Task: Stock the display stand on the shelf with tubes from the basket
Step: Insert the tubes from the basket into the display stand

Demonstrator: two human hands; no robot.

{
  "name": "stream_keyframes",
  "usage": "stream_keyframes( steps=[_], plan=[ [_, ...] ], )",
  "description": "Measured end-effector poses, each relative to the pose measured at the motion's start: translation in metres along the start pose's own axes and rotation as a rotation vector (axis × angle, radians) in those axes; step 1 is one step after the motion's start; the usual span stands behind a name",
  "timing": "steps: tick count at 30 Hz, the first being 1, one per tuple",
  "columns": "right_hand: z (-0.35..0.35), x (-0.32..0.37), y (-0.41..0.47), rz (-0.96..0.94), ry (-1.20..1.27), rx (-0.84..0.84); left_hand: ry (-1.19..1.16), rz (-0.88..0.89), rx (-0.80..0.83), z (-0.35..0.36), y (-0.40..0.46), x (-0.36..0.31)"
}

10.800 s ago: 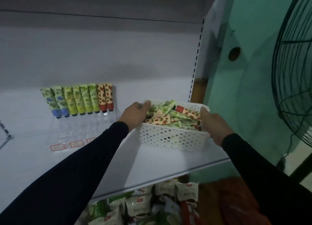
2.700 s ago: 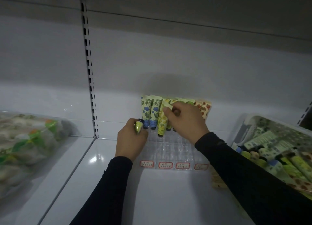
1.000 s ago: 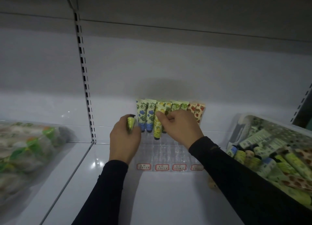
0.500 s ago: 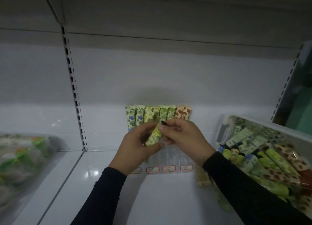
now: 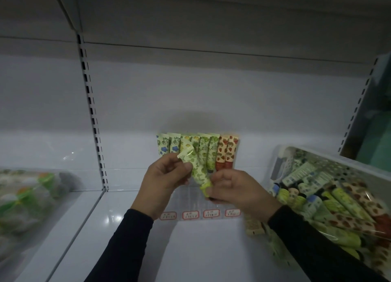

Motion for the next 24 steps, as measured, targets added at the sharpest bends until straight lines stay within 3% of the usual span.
stream_keyframes(
  steps=[7,10,13,14,17,21,24],
  plan=[
    [0.008,0.013,0.012,-0.216,-0.306,0.009,0.098,0.02,0.055,0.005,-0.005,-0.003],
    [0.001,0.013,0.012,-0.248,-0.279,-0.049,0.243,0.09,-0.132,-0.001,-0.005,-0.007],
    [-0.015,0.015,0.012,-0.268,-0.297,-0.157,0.633,0.103,-0.458,-0.018,-0.007,-0.002],
    [-0.019,0.016,0.012,-0.272,-0.328,-0.201,0.764,0.06,-0.487,-0.024,-0.007,0.002],
    [-0.034,0.019,0.019,-0.291,-0.413,-0.33,0.999,-0.122,-0.293,-0.032,-0.003,0.019],
    [-0.036,0.025,0.032,-0.321,-0.525,-0.387,0.899,-0.213,-0.217,-0.035,-0.004,0.03],
    [-0.036,0.024,0.043,-0.342,-0.532,-0.375,0.964,-0.272,-0.109,-0.04,-0.012,0.038]
  ],
)
Point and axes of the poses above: each hand's wrist, its own y-axis towards the middle knuckle, its own z-axis out of the palm, x = y × z, the point moved 1 cm from there along y, towards the middle knuckle, and after that the axes turned 13 degrees about y, right-handed, at the moved point
